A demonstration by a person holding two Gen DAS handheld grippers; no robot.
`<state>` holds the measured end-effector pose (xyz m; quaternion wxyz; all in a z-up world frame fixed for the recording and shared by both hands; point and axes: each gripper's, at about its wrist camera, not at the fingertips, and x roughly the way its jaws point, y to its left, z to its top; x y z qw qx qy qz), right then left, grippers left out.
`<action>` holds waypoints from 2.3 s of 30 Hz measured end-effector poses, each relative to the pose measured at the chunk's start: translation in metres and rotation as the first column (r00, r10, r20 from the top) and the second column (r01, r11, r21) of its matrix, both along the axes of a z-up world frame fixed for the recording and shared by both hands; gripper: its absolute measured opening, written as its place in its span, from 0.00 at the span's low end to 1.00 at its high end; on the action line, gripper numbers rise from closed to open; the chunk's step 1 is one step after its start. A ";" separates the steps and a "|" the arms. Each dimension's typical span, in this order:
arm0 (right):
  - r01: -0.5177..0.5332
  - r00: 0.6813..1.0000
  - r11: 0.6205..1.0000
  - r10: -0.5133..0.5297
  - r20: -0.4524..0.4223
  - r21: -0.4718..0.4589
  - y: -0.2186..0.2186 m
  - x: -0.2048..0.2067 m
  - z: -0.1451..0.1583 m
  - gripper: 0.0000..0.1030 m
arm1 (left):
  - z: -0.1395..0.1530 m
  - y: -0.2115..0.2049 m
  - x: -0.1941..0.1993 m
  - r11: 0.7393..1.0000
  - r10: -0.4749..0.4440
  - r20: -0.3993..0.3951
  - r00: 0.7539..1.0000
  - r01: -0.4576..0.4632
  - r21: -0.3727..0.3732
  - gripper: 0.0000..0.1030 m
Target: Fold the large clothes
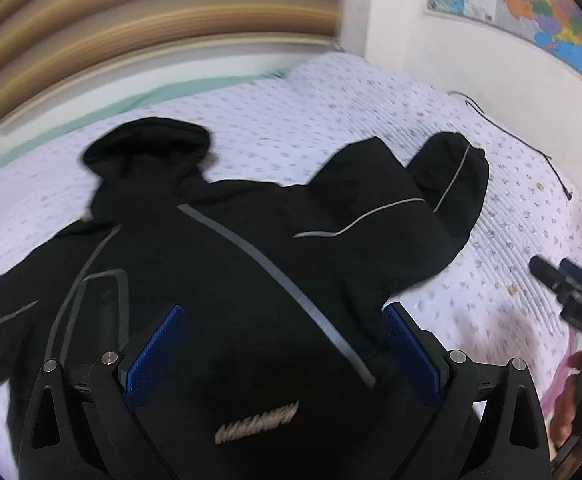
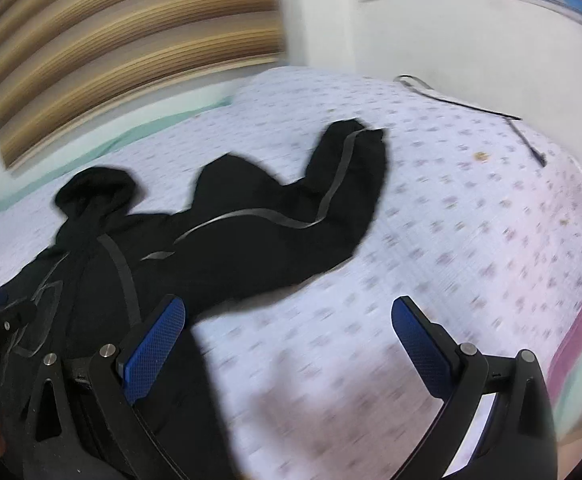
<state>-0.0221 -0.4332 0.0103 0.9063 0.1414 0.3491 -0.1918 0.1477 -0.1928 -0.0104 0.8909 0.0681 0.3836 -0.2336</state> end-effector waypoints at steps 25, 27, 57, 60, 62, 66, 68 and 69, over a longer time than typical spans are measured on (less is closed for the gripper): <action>-0.050 0.998 0.988 0.056 -0.039 0.143 -0.172 0.198 -0.077 0.20 | -0.138 -0.132 0.129 0.985 -0.148 -0.189 0.971 0.127 -0.118 0.87; -0.064 0.998 0.993 0.066 -0.014 0.099 -0.165 0.187 -0.064 0.15 | -0.132 -0.126 0.122 0.983 -0.157 -0.168 0.973 0.137 -0.123 0.85; -0.417 0.907 0.907 0.412 0.085 0.053 -0.023 0.161 0.030 0.12 | -0.043 0.058 0.086 0.989 -0.047 -0.136 0.990 0.027 -0.144 0.80; -0.508 0.860 0.860 0.506 0.067 0.036 0.050 0.184 0.036 0.12 | -0.038 0.124 0.076 0.994 0.067 -0.118 0.991 -0.077 -0.078 0.80; -0.559 0.829 0.829 0.557 0.058 0.023 0.092 0.193 0.036 0.12 | -0.037 0.165 0.068 0.990 0.125 -0.111 0.986 -0.131 -0.052 0.80; -0.650 0.760 0.760 0.650 -0.006 0.005 0.192 0.214 0.018 0.12 | -0.046 0.231 0.049 0.974 0.225 -0.090 0.970 -0.227 -0.014 0.80; -0.684 0.729 0.729 0.684 -0.033 0.010 0.235 0.219 0.003 0.12 | -0.053 0.259 0.047 0.962 0.270 -0.103 0.957 -0.272 -0.009 0.80; -0.700 0.713 0.714 0.699 -0.048 0.010 0.257 0.222 -0.005 0.12 | -0.056 0.276 0.048 0.957 0.284 -0.122 0.951 -0.288 -0.019 0.80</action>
